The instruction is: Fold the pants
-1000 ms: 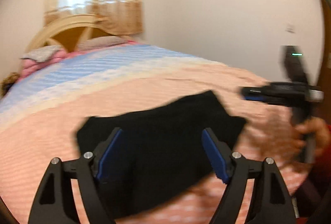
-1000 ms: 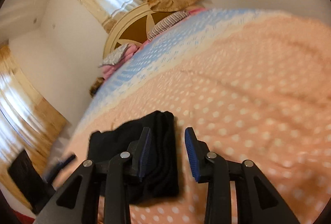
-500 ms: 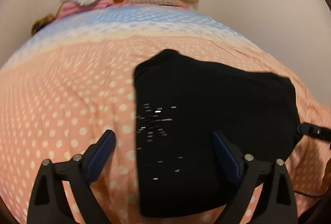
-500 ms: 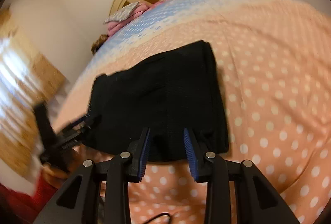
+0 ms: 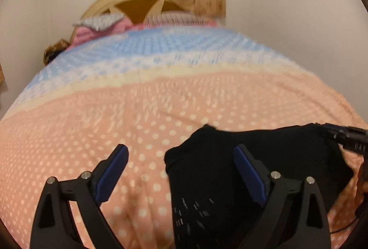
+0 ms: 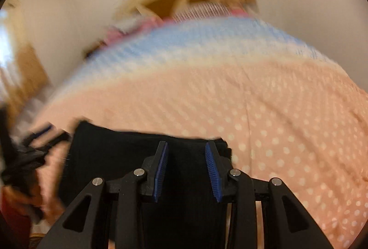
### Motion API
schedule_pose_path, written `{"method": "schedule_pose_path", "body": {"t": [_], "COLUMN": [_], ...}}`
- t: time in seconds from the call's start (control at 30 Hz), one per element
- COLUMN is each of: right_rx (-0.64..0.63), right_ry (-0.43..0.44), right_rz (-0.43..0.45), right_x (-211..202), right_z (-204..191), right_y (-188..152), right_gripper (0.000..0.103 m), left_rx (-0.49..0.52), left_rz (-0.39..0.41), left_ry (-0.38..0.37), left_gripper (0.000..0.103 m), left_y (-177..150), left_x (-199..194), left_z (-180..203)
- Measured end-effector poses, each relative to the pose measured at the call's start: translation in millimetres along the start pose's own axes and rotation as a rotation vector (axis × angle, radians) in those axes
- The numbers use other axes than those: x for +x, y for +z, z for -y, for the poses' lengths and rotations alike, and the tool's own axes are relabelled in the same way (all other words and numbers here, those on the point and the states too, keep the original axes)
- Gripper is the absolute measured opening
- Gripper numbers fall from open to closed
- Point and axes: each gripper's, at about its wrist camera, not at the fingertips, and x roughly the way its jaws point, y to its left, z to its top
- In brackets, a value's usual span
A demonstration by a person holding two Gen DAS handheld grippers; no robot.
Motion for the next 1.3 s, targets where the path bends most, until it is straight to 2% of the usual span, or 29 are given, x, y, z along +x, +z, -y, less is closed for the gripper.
{"method": "schedule_pose_path", "body": {"t": [0.03,0.07,0.13,0.2,0.3,0.4,0.43,0.53,0.57,0.63,0.7,0.77,0.83,0.87,0.9,0.93,1.0,1.07,1.1,1.13,1.2,1.23,1.3], "right_rx": [0.003,-0.013,-0.038,-0.059,-0.062,-0.120,-0.166,-0.263,-0.298,-0.397,-0.503,-0.564,-0.609,-0.635,-0.667,-0.678,-0.654,-0.635,-0.626,-0.598,-0.501,-0.458,-0.352], "right_ry": [-0.010,-0.018,-0.020,-0.020,-0.017,0.110,0.144,0.238,0.271,0.307,0.316,0.335,0.341,0.310,0.258,0.238,0.198,0.118,0.068,0.040,0.090,0.108,0.068], "right_rz": [-0.020,-0.002,0.021,0.040,0.089,0.135,0.127,0.068,0.037,-0.031,-0.082,-0.149,-0.244,-0.275,-0.299,-0.316,-0.335,-0.341,-0.338,-0.331,-0.336,-0.294,-0.202], "right_x": [11.6,14.4,12.4,6.9,-9.7,-26.9,-27.1,-11.0,-1.9,15.2,30.0,48.6,73.9,84.5,94.0,101.8,111.2,121.9,129.8,139.8,145.6,143.7,128.0], "right_z": [0.8,-1.5,-4.6,-7.9,-17.9,-42.6,-59.5,-106.0,-123.0,-156.6,-187.2,-208.7,-225.3,-229.5,-235.5,-239.6,-244.4,-249.3,-249.5,-246.1,-230.0,-222.6,-204.8], "right_y": [-1.5,-1.8,-4.0,-7.4,-2.5,7.4,13.2,25.4,28.1,28.3,26.5,25.5,23.5,22.5,18.8,19.0,25.6,32.6,35.5,38.3,45.9,49.2,58.0], "right_gripper": [0.037,0.038,0.045,0.047,0.047,0.047,0.047,0.047,0.047,0.047,0.047,0.047,0.047,0.047,0.048,0.050,0.051,0.068,0.088,0.093,0.093,0.093,0.093], "left_rx": [-0.022,-0.072,-0.191,-0.278,-0.272,-0.318,-0.345,-0.352,-0.358,-0.341,-0.345,-0.387,-0.404,-0.397,-0.387,-0.367,-0.298,-0.270,-0.263,-0.248,-0.240,-0.241,-0.244], "left_rz": [-0.051,-0.105,-0.152,-0.145,-0.110,-0.110,-0.116,-0.178,-0.194,-0.155,-0.135,-0.128,-0.118,-0.103,-0.098,-0.100,-0.103,-0.114,-0.105,-0.105,-0.105,-0.106,-0.113], "left_ry": [0.013,-0.012,-0.091,-0.121,-0.091,-0.187,-0.238,-0.304,-0.301,-0.266,-0.262,-0.264,-0.257,-0.276,-0.314,-0.338,-0.339,-0.314,-0.305,-0.304,-0.300,-0.304,-0.311], "left_gripper": [0.095,0.095,0.095,0.095,0.094,0.094,0.094,0.094,0.094,0.093,0.086,0.070,0.047,0.009,0.003,0.003,0.003,0.003,0.003,0.003,0.003,0.003,0.005], "left_y": [0.5,0.0,-2.5,-3.3,-11.5,-27.5,-34.5,-52.5,-59.6,-68.7,-69.6,-72.6,-76.3,-73.7,-72.9,-71.5,-70.9,-75.0,-75.6,-74.2,-73.4,-73.9,-73.2], "left_x": [13.1,26.2,33.5,27.4,3.8,-8.4,-10.2,-2.5,1.2,-5.4,-10.5,-16.3,-22.4,-24.5,-27.8,-30.6,-31.3,-28.3,-29.7,-31.3,-34.6,-36.2,-36.3], "left_z": [-4.2,-14.0,-37.2,-60.2,-77.6,-82.6,-80.4,-66.2,-63.1,-57.1,-58.3,-67.6,-74.2,-73.6,-70.1,-63.3,-45.2,-34.0,-32.7,-31.9,-34.2,-37.6,-41.1]}}
